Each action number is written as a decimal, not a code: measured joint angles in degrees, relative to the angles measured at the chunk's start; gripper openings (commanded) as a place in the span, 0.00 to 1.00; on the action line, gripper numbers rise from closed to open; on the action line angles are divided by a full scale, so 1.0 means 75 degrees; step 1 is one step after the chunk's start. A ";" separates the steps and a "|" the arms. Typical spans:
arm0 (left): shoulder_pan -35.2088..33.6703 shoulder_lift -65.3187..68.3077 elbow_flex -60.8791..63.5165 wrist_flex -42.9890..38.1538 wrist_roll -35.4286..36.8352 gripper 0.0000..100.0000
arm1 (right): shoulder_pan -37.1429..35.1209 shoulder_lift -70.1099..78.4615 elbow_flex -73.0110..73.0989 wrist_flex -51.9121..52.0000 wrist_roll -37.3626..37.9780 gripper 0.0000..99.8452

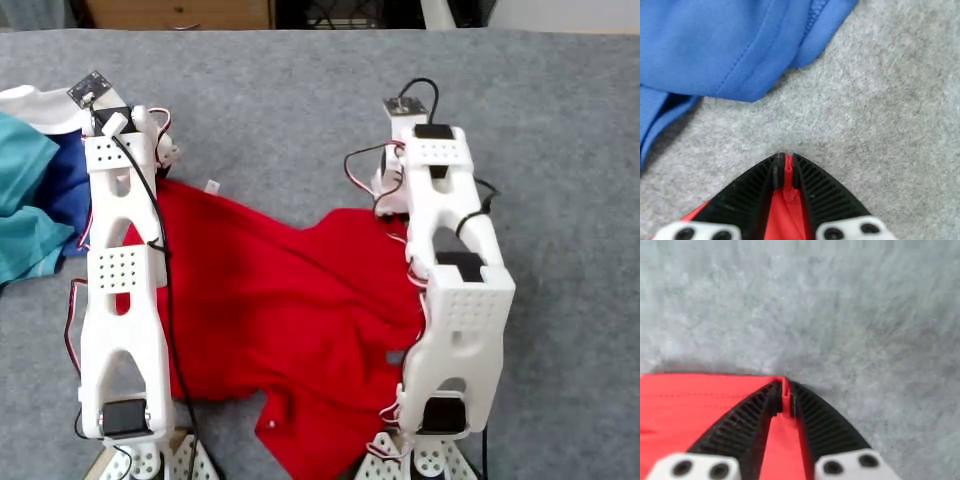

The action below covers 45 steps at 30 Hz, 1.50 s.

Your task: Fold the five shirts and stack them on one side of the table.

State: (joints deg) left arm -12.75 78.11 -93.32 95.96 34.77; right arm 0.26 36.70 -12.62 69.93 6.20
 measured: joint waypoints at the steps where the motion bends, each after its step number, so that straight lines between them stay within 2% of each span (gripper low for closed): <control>1: 0.0000 0.0000 0.0000 0.0000 0.0000 0.03 | -0.0012 0.0000 0.0047 -0.0270 -0.0012 0.01; 4: 0.0000 -0.0070 0.0012 0.0000 0.0000 0.03 | 0.0129 -0.0117 0.0059 -0.0949 -0.0434 0.01; 8: -0.0012 -0.0551 0.0012 0.0000 0.0000 0.04 | 0.0797 -0.0621 0.0059 -0.1500 -0.0832 0.01; 14: 0.0070 -0.0996 0.0012 -0.0563 0.0000 0.22 | 0.1887 -0.1301 0.0059 -0.2251 -0.0856 0.01; 16: 0.0234 -0.1008 0.0012 -0.0586 0.0000 0.25 | 0.2309 -0.1301 0.0117 -0.2497 -0.0856 0.01; 22: 0.0703 -0.0996 0.0012 -0.0328 -0.0035 0.22 | 0.2884 -0.0996 0.0129 -0.3036 -0.0539 0.01; 27: 0.1043 -0.1008 0.0070 0.0516 -0.0574 0.02 | 0.2954 -0.0352 -0.0152 -0.3083 -0.0410 0.01; 31: 0.1453 -0.1032 0.0610 0.0598 -0.0973 0.03 | 0.3235 0.0035 -0.0832 -0.2930 -0.0387 0.01; 37: 0.1911 -0.1770 0.2661 0.0598 -0.1032 0.03 | 0.3645 0.0727 -0.1840 -0.2532 -0.0387 0.01; 45: 0.1688 -0.3446 0.6716 0.0563 -0.1700 0.03 | 0.3669 0.1653 -0.3317 -0.1747 -0.0387 0.01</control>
State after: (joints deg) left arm -0.09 52.26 -42.95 100.18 22.02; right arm 27.78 49.10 -37.49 56.84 3.30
